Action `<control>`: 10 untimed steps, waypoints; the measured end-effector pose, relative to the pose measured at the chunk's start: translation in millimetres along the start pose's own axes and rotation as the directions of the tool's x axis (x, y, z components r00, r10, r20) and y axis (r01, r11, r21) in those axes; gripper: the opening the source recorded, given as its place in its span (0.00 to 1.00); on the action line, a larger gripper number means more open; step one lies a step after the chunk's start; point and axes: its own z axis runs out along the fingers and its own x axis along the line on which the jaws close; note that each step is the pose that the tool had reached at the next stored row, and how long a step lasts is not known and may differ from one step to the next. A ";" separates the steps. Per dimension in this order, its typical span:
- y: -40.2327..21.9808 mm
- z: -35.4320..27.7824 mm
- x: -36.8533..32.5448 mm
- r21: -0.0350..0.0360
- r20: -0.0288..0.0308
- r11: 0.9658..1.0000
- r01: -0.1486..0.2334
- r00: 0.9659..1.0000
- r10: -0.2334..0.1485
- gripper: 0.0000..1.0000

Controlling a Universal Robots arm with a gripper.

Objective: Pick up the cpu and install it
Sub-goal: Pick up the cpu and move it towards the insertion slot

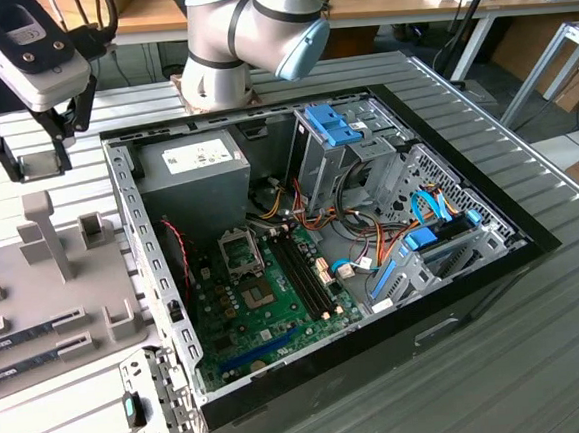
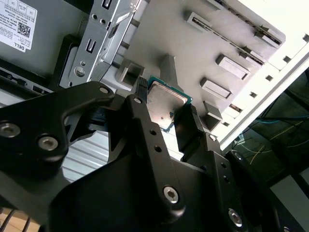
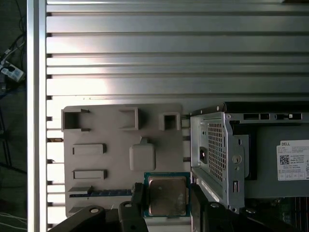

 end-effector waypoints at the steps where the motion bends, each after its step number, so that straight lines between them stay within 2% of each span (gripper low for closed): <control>1: 0.0 0.0 -0.6 0.000 0.000 1.000 0.000 1.000 0.000 0.47; 10: -0.3 0.2 -3.4 0.000 0.000 1.000 0.000 1.000 0.000 0.47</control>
